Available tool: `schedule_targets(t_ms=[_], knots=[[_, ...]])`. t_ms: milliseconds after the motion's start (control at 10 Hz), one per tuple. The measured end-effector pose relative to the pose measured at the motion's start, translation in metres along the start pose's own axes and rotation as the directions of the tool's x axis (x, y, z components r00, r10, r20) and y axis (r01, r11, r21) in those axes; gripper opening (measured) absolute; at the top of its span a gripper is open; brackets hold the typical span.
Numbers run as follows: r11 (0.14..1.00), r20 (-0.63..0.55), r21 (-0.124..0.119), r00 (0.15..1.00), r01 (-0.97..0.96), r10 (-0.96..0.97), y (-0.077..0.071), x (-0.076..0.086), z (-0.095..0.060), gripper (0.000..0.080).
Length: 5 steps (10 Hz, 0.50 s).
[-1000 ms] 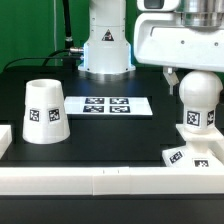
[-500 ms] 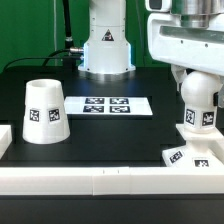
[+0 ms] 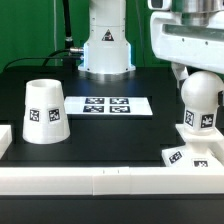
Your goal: Assemble lamp
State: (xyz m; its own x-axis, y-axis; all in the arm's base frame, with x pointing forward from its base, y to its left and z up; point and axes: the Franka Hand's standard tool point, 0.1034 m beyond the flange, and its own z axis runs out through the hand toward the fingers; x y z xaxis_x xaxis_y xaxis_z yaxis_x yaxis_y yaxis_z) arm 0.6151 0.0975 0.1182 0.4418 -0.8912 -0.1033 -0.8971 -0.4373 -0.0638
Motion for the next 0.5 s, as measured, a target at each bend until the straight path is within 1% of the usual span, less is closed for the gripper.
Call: schedule_targets(t_ms=[100, 300, 500], knots=[[0.999, -0.003, 0.006, 0.999, 0.039, -0.039, -0.0013, 0.0001, -0.0038, 0.0698], [0.996, -0.002, 0.004, 0.996, 0.092, -0.092, -0.0009, -0.0006, -0.0020, 0.0698], [0.968, -0.002, 0.003, 0.968, 0.250, -0.250, -0.0008, -0.0005, -0.0018, 0.0698]])
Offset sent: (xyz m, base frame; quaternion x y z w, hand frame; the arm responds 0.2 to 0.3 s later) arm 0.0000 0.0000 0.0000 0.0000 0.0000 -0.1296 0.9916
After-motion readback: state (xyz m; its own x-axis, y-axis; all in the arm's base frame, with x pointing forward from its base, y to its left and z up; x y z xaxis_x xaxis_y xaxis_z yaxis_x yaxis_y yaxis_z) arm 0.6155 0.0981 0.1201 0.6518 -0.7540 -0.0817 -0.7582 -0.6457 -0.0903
